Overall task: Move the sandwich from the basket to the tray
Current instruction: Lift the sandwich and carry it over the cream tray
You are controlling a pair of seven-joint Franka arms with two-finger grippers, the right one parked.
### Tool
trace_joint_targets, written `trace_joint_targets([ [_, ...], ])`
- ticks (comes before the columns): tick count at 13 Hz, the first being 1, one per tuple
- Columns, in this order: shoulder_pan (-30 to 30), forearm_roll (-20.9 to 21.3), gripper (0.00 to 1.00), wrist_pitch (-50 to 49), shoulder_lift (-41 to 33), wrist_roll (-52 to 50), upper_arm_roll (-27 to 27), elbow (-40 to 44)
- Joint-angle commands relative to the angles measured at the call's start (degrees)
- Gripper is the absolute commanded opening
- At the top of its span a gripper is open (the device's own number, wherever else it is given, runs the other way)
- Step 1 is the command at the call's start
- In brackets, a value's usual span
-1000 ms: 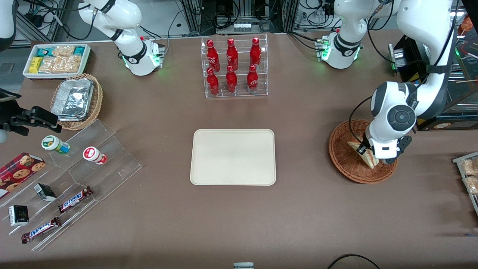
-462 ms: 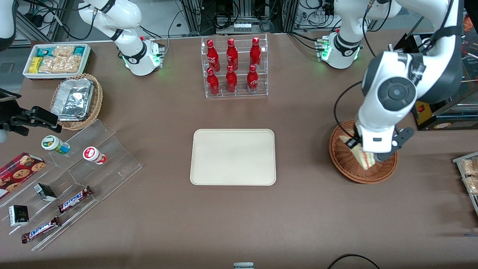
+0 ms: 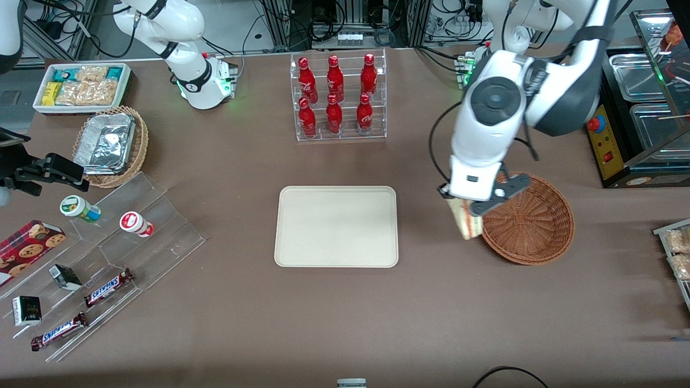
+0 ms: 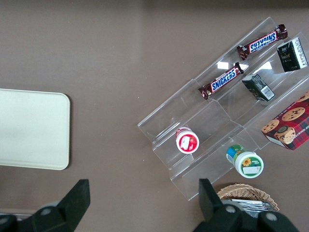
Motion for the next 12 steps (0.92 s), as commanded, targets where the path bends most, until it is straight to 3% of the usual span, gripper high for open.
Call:
trace_joint_targets([
  [1, -4.6, 0.2, 0.00, 4.6, 4.3, 0.0, 0.8, 2.3],
  [6, -13.3, 0.5, 0.02, 14.7, 12.0, -0.1, 0.8, 2.5],
  [12, -16.4, 0.8, 0.03, 24.0, 20.5, -0.3, 1.2, 2.6],
])
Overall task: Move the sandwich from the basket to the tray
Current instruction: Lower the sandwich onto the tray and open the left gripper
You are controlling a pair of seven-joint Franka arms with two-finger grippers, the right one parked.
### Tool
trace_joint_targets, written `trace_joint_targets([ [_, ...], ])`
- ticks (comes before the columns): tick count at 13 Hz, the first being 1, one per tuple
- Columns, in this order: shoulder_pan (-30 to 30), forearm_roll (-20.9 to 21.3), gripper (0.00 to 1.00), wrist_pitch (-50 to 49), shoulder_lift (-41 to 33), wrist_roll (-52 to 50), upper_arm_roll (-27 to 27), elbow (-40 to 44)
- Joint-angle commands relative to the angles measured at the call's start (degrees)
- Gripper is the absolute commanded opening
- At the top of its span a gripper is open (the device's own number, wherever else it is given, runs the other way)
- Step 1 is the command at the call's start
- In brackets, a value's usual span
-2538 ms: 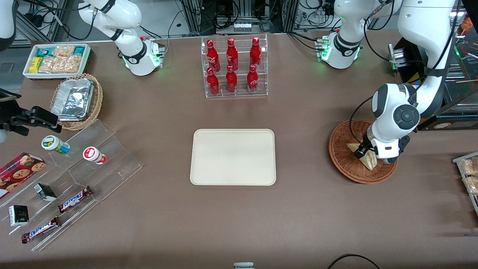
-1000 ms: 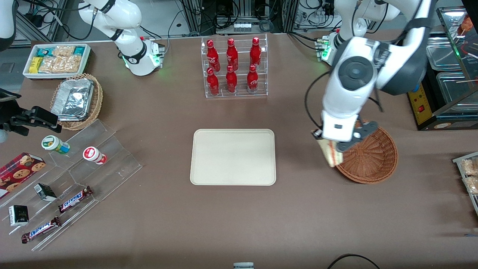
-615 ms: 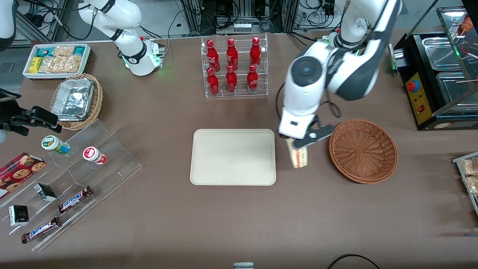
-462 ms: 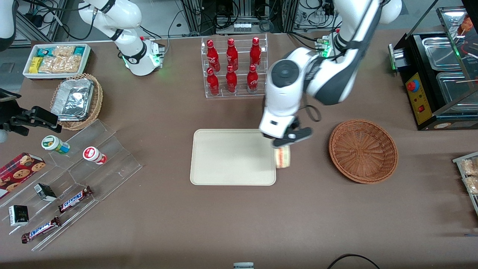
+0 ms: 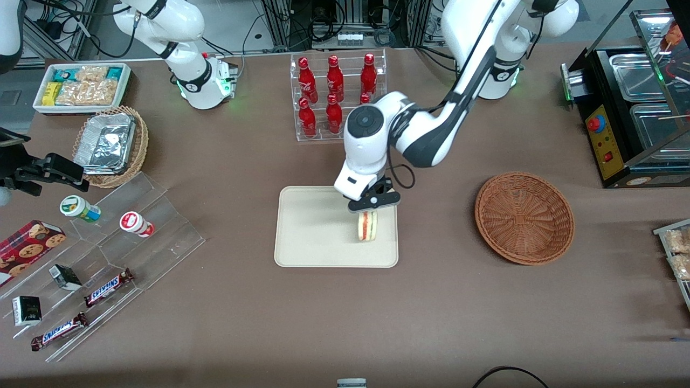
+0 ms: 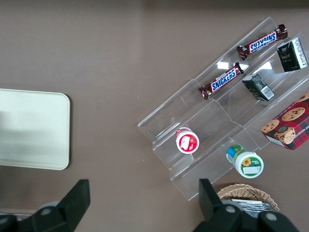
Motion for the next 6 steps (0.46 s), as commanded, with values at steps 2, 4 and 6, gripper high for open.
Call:
trace_joint_targets([
  [2, -1.3, 0.7, 0.05, 3.0, 3.5, -0.3, 1.2, 2.1],
  [4, -1.3, 0.7, 0.07, 3.2, 3.9, -0.3, 1.3, 1.8],
  [6, -1.2, 0.8, 0.07, 3.2, 4.6, -0.3, 1.3, 1.8],
])
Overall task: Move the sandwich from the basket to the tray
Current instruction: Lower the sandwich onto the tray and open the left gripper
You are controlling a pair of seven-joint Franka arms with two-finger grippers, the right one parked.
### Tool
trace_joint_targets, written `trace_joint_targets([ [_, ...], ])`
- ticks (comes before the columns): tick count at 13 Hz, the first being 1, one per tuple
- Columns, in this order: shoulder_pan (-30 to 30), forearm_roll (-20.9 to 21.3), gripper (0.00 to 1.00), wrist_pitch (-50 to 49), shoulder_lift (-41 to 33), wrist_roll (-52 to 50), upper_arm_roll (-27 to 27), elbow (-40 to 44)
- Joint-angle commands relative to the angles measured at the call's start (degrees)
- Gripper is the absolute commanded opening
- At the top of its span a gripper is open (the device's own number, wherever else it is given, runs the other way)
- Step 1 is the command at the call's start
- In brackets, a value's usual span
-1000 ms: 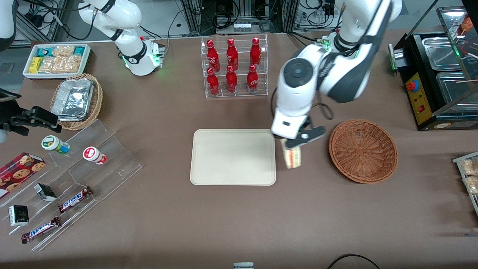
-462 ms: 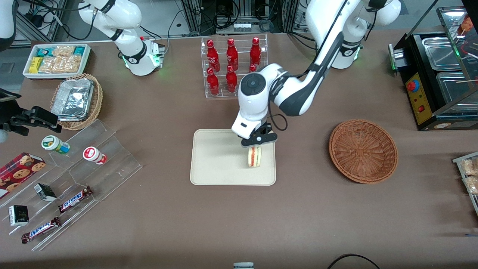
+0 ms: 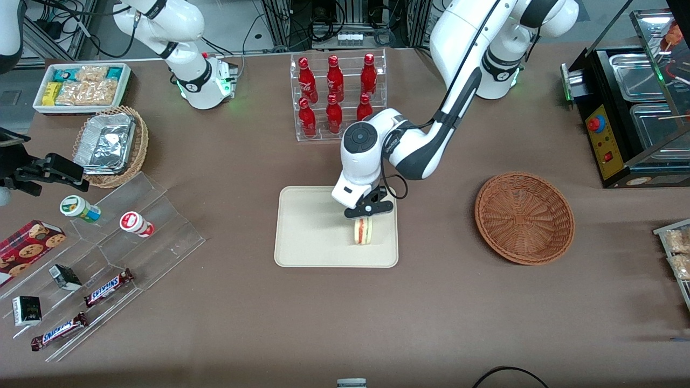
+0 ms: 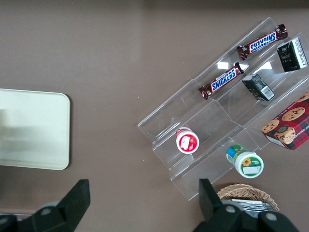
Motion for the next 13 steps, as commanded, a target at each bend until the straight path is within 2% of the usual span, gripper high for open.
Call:
trace_joint_targets([
  [1, -0.9, 1.5, 0.07, -0.1, 1.5, -0.4, 0.9, 1.7],
  [3, -0.8, 3.0, 0.09, 0.3, 2.6, -1.5, 0.9, 1.6],
  [6, -0.7, 3.0, 0.18, 1.8, 3.4, -1.5, 0.9, 1.7],
  [7, -0.7, 3.0, 0.29, 2.0, 3.4, -1.6, 0.9, 1.7],
  [9, -0.6, 3.1, 0.81, 1.9, 3.4, -1.0, 0.9, 1.7],
  [10, -0.6, 3.1, 1.00, 1.8, 3.2, -0.9, 0.9, 1.7],
  [13, -0.3, 3.1, 1.00, 0.6, 1.0, -1.4, 0.9, 1.9],
])
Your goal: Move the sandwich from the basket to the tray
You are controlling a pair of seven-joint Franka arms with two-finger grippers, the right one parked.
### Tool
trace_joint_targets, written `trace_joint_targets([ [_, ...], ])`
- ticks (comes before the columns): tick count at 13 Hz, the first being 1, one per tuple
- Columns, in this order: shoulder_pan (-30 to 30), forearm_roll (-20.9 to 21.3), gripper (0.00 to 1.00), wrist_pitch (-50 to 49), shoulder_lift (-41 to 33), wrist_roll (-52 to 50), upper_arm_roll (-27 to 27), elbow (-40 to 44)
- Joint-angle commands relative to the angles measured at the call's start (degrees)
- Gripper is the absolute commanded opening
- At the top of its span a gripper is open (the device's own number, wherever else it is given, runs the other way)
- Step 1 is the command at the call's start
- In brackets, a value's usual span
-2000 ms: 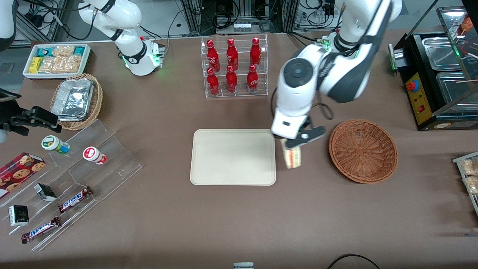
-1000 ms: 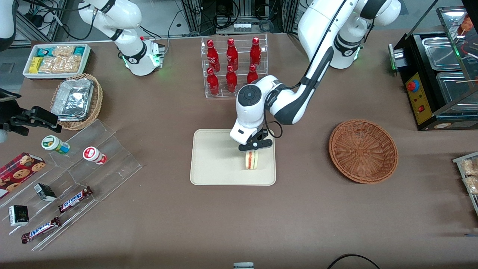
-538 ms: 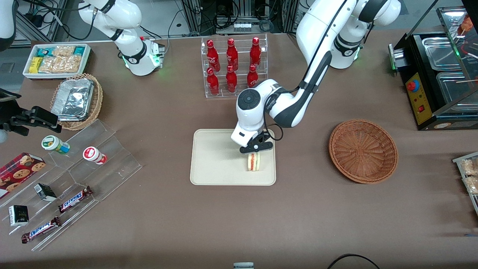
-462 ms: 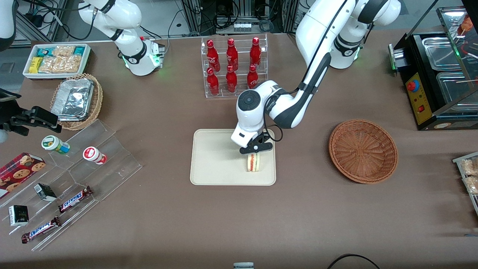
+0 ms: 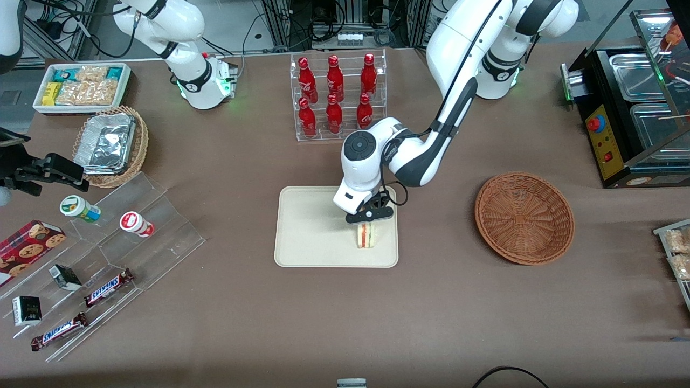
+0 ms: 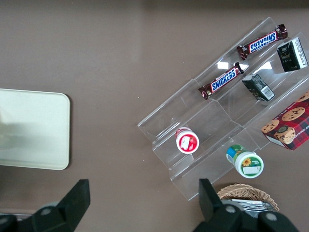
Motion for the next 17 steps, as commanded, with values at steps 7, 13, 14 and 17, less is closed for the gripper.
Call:
trace_joint_targets([
  [7, 3.4, 0.3, 1.00, -20.9, -17.2, -1.2, 0.6, 0.3],
  [13, 14.8, -6.0, 1.00, -36.5, -33.8, 13.2, 0.9, -0.1],
  [14, 16.7, -6.3, 1.00, -38.7, -35.4, 16.5, 0.9, -0.1],
  [17, 23.2, -9.4, 1.00, -41.2, -39.7, 24.6, 1.0, -0.7],
])
